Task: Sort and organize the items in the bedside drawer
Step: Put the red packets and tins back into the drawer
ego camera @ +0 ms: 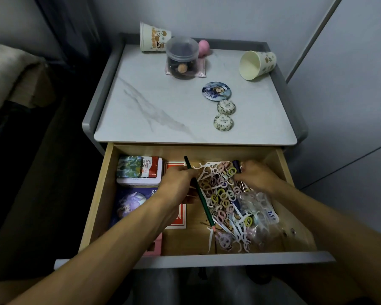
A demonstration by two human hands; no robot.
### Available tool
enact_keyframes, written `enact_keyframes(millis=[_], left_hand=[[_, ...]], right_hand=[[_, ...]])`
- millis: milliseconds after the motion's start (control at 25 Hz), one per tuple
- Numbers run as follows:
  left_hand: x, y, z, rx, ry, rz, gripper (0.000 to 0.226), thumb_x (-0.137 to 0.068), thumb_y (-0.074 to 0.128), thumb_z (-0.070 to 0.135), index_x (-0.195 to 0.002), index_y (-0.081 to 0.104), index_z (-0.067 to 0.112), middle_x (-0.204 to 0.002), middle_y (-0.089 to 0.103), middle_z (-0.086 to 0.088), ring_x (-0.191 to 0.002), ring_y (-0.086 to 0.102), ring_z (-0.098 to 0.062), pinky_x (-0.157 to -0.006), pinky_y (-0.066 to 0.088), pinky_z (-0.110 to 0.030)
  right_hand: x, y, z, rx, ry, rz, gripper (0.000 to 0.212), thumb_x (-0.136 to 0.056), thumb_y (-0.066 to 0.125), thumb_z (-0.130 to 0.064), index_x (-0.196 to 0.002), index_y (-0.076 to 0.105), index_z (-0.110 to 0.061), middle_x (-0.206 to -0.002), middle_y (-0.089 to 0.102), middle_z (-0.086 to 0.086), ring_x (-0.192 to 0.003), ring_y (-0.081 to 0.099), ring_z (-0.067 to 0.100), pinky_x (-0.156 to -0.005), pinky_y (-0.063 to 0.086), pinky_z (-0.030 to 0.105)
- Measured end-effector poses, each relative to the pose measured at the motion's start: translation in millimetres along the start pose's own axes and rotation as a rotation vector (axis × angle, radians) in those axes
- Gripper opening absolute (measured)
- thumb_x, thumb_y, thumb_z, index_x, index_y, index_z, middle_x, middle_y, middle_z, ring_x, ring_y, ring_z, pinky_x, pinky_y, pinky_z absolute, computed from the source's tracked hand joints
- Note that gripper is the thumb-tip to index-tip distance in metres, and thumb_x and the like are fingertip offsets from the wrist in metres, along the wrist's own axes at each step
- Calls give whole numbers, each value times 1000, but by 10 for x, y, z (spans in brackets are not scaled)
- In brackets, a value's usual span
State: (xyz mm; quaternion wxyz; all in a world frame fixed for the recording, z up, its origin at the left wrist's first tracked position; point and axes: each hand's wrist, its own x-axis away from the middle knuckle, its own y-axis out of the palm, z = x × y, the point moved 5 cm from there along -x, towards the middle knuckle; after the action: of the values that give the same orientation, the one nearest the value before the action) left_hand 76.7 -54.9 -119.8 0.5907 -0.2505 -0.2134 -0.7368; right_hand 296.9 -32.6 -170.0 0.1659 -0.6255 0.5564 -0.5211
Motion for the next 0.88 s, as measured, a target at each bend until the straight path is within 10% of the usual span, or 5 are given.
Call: enact_keyframes(millis=[640, 880], left_hand=[[25, -4, 0, -3, -13, -4, 19, -100, 50, 19, -104, 63, 6, -73, 63, -4, -62, 60, -16, -53, 46, -26], [43, -15, 29, 1, -7, -8, 20, -100, 50, 17, -107, 62, 3, -72, 62, -4, -61, 58, -16, -54, 46, -26]], right_hand=[[60, -112, 12, 4, -41, 132, 45, -96, 52, -48, -70, 54, -11, -60, 57, 5, -59, 57, 25, -62, 46, 35], [52, -152, 19, -147, 110, 163, 27, -91, 58, -21, -67, 60, -8, -62, 56, 5, -59, 53, 23, -54, 36, 28]])
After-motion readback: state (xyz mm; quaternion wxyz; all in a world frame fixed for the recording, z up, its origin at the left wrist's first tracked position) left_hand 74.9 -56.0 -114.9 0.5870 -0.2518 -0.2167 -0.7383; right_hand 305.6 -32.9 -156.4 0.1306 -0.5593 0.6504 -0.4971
